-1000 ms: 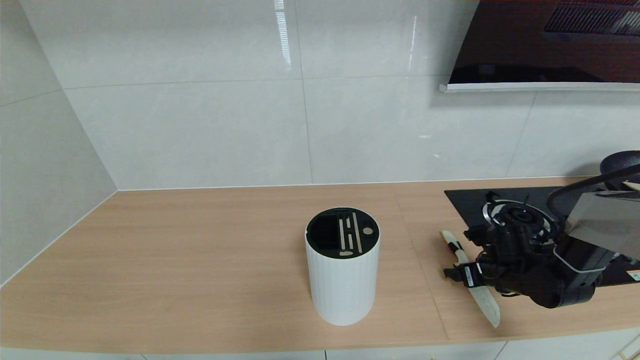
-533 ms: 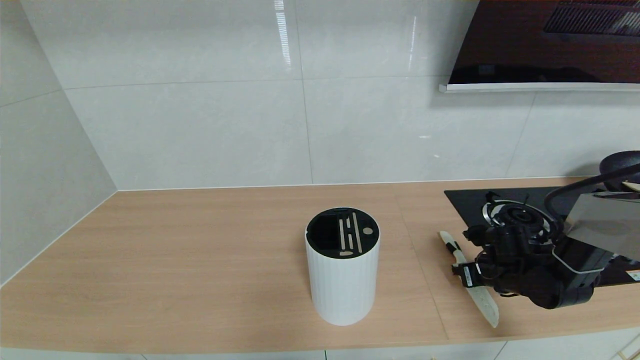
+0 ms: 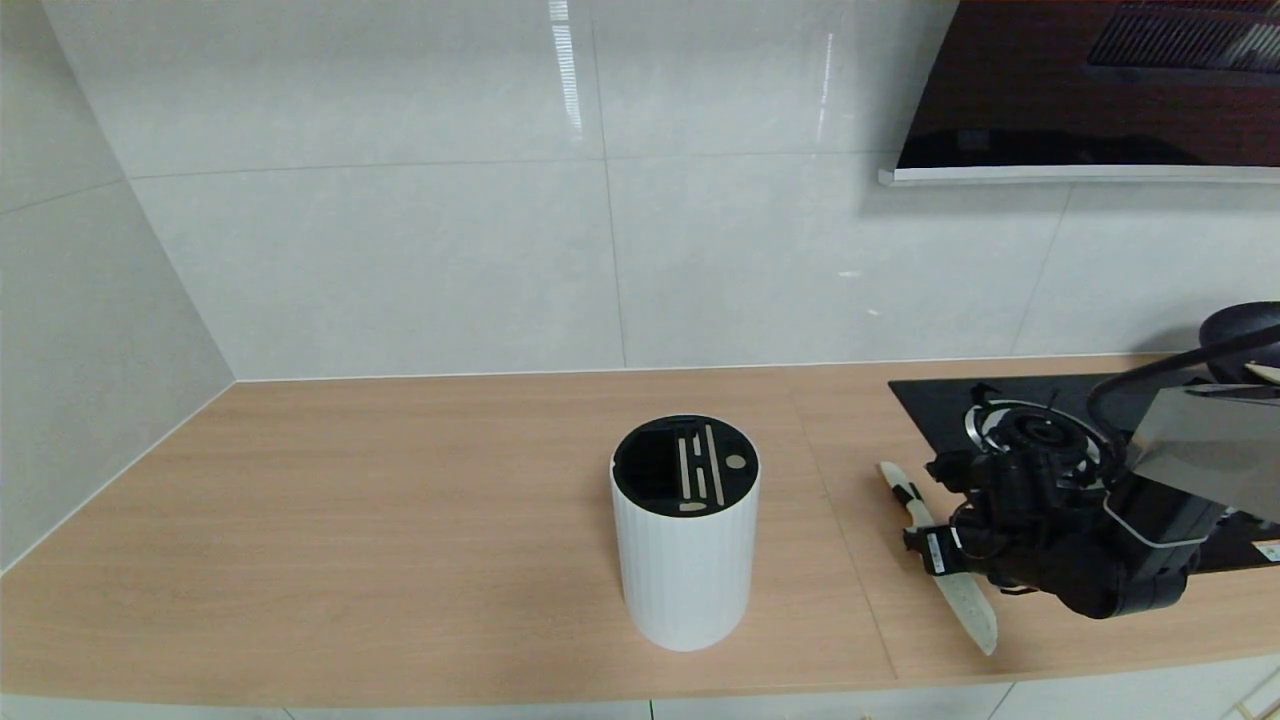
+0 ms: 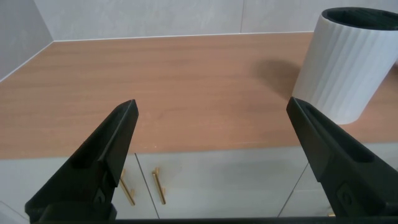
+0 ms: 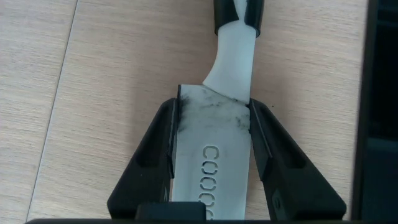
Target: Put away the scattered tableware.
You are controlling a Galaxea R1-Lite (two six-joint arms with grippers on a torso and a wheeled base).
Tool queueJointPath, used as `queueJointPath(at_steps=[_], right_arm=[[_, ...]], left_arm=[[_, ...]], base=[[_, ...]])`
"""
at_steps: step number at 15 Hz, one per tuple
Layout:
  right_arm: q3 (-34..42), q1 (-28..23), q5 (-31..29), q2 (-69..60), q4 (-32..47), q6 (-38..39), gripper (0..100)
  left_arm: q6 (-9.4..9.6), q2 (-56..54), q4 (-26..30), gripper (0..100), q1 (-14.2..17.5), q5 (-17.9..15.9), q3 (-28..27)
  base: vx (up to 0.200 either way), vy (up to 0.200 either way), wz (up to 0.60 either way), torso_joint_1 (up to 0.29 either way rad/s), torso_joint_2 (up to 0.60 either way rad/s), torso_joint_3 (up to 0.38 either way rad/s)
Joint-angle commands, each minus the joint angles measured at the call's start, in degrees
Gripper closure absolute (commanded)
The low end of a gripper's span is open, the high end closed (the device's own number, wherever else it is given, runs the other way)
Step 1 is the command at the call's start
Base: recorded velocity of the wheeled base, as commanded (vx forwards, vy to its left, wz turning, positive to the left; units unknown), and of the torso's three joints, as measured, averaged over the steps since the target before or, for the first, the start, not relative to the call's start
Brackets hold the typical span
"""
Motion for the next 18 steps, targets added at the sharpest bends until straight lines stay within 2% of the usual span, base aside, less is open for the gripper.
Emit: queueJointPath(at_steps=[1, 5, 10, 11, 12, 13, 14, 15, 17, 18], right_arm=[[1.3, 0.0, 0.0, -3.4, -2.9, 0.1, 100], [4.9, 1.2, -0.2, -14.2, -4.2, 0.1, 100], [8.5, 5.9, -0.8, -26.9, -3.9, 0.2, 100], [9.0, 8.2, -2.4, -31.1, -3.9, 0.2, 100], [8.8, 9.5, -3.4, -33.6, -3.9, 0.1, 100], [8.1, 11.0, -3.8, -35.4, -3.8, 0.1, 100], [6.8, 12.7, -3.8, -36.9, -3.5, 0.1, 100], [5.6, 13.8, -3.8, -37.5, -2.8, 0.1, 100], [1.0, 17.3, -3.8, -38.0, 0.2, 0.1, 100], [-1.2, 18.8, -3.9, -38.0, 1.5, 0.2, 100]], left_arm=[[0.08, 0.0, 0.0, 0, 0.0, 0.0, 0.0], [0.52, 0.0, 0.0, 0, 0.0, -0.1, 0.0], [0.35, 0.0, 0.0, 0, 0.0, -0.1, 0.0], [0.08, 0.0, -0.1, 0, 0.0, -0.4, -1.9], [-1.06, 0.5, 0.9, 0, -0.2, -1.6, -7.7], [-3.52, 4.8, 2.9, 0, -1.3, -4.3, -14.0], [-4.57, 11.0, 5.2, 0, -2.4, -8.2, -20.7], [-4.57, 15.2, 6.0, 0, -2.6, -10.7, -24.3], [-4.57, 31.1, 6.0, 0, -2.6, -21.6, -34.5], [-4.57, 37.4, 6.0, 0, -2.6, -26.7, -36.9]], base=[[0.0, 0.0, 0.0, 0.0, 0.0, 0.0], [0.0, 0.0, 0.0, 0.0, 0.0, 0.0], [0.0, 0.0, 0.0, 0.0, 0.0, 0.0], [0.0, 0.0, 0.0, 0.0, 0.0, 0.0], [0.0, 0.0, 0.0, 0.0, 0.0, 0.0], [0.0, 0.0, 0.0, 0.0, 0.0, 0.0], [0.0, 0.0, 0.0, 0.0, 0.0, 0.0], [0.0, 0.0, 0.0, 0.0, 0.0, 0.0], [0.0, 0.0, 0.0, 0.0, 0.0, 0.0], [0.0, 0.0, 0.0, 0.0, 0.0, 0.0]])
